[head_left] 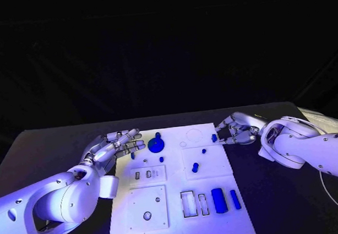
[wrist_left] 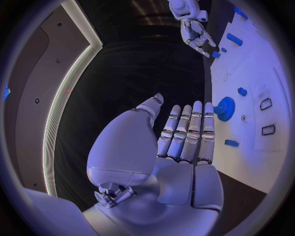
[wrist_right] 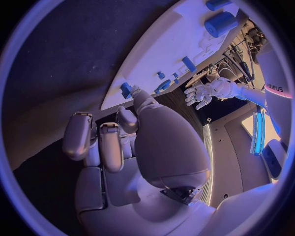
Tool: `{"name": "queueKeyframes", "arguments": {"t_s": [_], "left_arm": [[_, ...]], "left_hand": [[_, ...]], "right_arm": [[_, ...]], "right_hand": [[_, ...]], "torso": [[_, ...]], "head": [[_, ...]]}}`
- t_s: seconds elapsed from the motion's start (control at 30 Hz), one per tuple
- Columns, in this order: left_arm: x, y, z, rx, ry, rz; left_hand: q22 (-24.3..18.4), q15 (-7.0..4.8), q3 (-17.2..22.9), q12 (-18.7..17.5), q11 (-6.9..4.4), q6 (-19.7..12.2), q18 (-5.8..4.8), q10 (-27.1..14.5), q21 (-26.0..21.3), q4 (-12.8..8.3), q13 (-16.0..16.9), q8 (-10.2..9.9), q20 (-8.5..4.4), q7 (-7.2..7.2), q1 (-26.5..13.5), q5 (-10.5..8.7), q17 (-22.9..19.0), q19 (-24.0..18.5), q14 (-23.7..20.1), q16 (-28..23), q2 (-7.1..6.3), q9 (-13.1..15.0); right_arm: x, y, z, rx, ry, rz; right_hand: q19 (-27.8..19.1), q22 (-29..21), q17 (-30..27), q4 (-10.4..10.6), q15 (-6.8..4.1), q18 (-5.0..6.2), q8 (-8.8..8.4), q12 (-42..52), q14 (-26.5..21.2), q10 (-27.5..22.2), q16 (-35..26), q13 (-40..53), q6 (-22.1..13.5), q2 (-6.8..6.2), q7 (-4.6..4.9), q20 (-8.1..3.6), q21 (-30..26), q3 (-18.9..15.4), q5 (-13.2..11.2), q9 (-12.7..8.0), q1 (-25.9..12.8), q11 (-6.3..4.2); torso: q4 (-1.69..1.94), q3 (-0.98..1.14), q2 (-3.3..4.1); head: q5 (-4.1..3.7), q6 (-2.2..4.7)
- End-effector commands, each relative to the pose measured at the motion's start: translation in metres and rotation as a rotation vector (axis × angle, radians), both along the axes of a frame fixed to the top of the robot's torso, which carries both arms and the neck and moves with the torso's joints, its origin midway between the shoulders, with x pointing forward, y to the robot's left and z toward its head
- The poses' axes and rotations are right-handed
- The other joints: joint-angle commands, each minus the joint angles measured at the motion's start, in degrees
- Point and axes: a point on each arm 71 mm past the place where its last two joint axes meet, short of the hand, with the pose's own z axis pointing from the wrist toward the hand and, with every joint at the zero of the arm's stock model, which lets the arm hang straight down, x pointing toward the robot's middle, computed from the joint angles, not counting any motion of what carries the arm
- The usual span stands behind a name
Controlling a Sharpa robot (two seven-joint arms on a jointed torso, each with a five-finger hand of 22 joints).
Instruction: Assemble the parts on the task board
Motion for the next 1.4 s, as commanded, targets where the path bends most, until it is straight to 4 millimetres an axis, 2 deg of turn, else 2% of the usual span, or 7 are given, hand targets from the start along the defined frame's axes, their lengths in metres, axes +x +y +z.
{"name": "queueKeyframes", "arguments": {"t_s": [0.03, 0.23, 0.3, 0.6, 0.97, 1.2, 1.4], "left_arm": [[0.000, -0.002, 0.001, -0.014, -0.007, -0.019], [0.000, -0.001, 0.001, -0.013, -0.006, -0.017], [0.000, -0.001, 0.000, -0.013, -0.006, -0.017], [0.000, -0.001, 0.000, -0.013, -0.005, -0.018], [0.000, -0.002, 0.000, -0.013, -0.003, -0.020], [0.000, -0.002, 0.000, -0.014, -0.002, -0.024], [0.000, -0.002, 0.000, -0.014, -0.001, -0.025]], "left_hand": [[-0.09, 0.11, 0.00, 0.34, -0.13, 0.07, 0.15, 0.22, 0.02, -0.29, 0.04, 0.23, 0.03, 1.33, 0.23, -0.22, -0.05, 0.37, 0.31, -0.36, 0.43, -0.01], [-0.10, 0.10, 0.04, 0.36, -0.13, 0.09, 0.15, 0.24, 0.02, -0.28, 0.04, 0.25, 0.02, 1.33, 0.22, -0.21, -0.10, 0.40, 0.36, -0.37, 0.52, -0.01], [-0.10, 0.10, 0.04, 0.36, -0.13, 0.09, 0.15, 0.24, 0.02, -0.28, 0.04, 0.25, 0.02, 1.33, 0.22, -0.21, -0.10, 0.40, 0.36, -0.37, 0.52, -0.01], [-0.11, 0.10, 0.10, 0.38, -0.14, 0.11, 0.15, 0.25, 0.02, -0.30, 0.03, 0.26, 0.02, 1.33, 0.24, -0.20, -0.14, 0.41, 0.40, -0.38, 0.61, -0.01], [-0.14, 0.09, 0.22, 0.41, -0.16, 0.12, 0.15, 0.27, 0.02, -0.37, 0.03, 0.27, 0.01, 1.31, 0.33, -0.18, -0.22, 0.45, 0.46, -0.41, 0.75, -0.02], [-0.16, 0.08, 0.30, 0.42, -0.17, 0.12, 0.16, 0.27, 0.02, -0.44, 0.03, 0.28, 0.01, 1.30, 0.41, -0.17, -0.28, 0.46, 0.50, -0.43, 0.82, -0.02], [-0.18, 0.08, 0.42, 0.44, -0.18, 0.12, 0.16, 0.28, 0.02, -0.56, 0.02, 0.28, 0.00, 1.28, 0.54, -0.16, -0.37, 0.49, 0.55, -0.46, 0.91, -0.03]], "right_arm": [[-0.001, 0.003, -0.004, 0.006, 0.030, 0.026], [0.001, 0.003, -0.007, 0.005, 0.032, 0.017], [0.001, 0.005, -0.007, 0.006, 0.031, 0.016], [0.004, 0.008, -0.007, 0.014, 0.014, -0.006], [0.006, 0.009, -0.007, 0.019, 0.000, -0.021], [0.007, 0.011, -0.007, 0.017, 0.005, -0.020], [0.008, 0.013, -0.009, 0.010, 0.017, -0.013]], "right_hand": [[0.04, -0.08, 3.96, -0.32, -0.10, -0.61, -0.28, -0.18, 3.82, -0.35, 0.18, -0.10, -0.18, 0.02, 0.24, 0.00, 0.25, -0.08, -0.34, -0.07, 0.35, 0.07], [0.07, -0.01, 4.01, -0.26, -0.07, -0.63, -0.31, -0.08, 3.82, -0.25, 0.20, 0.01, -0.15, 0.33, 0.27, 0.03, 0.29, -0.04, -0.58, -0.07, 0.23, 0.10], [0.08, 0.02, 4.05, -0.26, -0.06, -0.63, -0.28, 0.05, 3.83, -0.14, 0.22, 0.13, -0.03, 0.60, 0.28, 0.04, 0.31, 0.05, -0.71, -0.05, 0.22, 0.11], [0.10, 0.11, 4.18, -0.25, -0.05, -0.64, -0.10, 0.42, 3.86, 0.20, 0.29, 0.49, 0.67, 2.01, 0.30, 0.07, 0.39, 0.72, -1.79, 0.01, 0.17, 0.10], [0.21, 0.36, 4.34, -0.73, -0.09, -0.68, 0.05, 0.94, 3.89, 0.57, 0.39, 1.00, 1.44, 2.94, 0.27, 0.05, 0.55, 1.86, -3.11, 0.04, 0.56, 0.03], [0.36, 0.67, 4.54, -1.39, -0.32, -0.72, 0.68, 1.77, 3.93, 1.16, 0.49, 1.79, 3.44, 3.55, -0.14, -0.12, 0.75, 3.42, -5.08, 0.22, 0.75, -0.29], [0.39, 0.76, 4.61, -1.62, -0.48, -0.73, 0.93, 2.02, 3.95, 1.37, 0.53, 2.04, 4.30, 3.62, -0.40, -0.24, 0.81, 3.92, -5.60, 0.29, 0.63, -0.49]], "torso": [[0.06, -0.08, 0.01], [0.06, -0.18, -0.04], [0.04, -0.15, -0.02], [0.10, -0.21, -0.08], [0.03, -0.19, -0.12], [0.02, -0.23, -0.11], [0.06, -0.24, -0.13]], "head": [[0.07, -0.04], [0.06, -0.24], [0.13, -0.30], [0.13, -0.49], [0.09, -0.53], [0.10, -0.58], [-0.01, -0.73]]}}
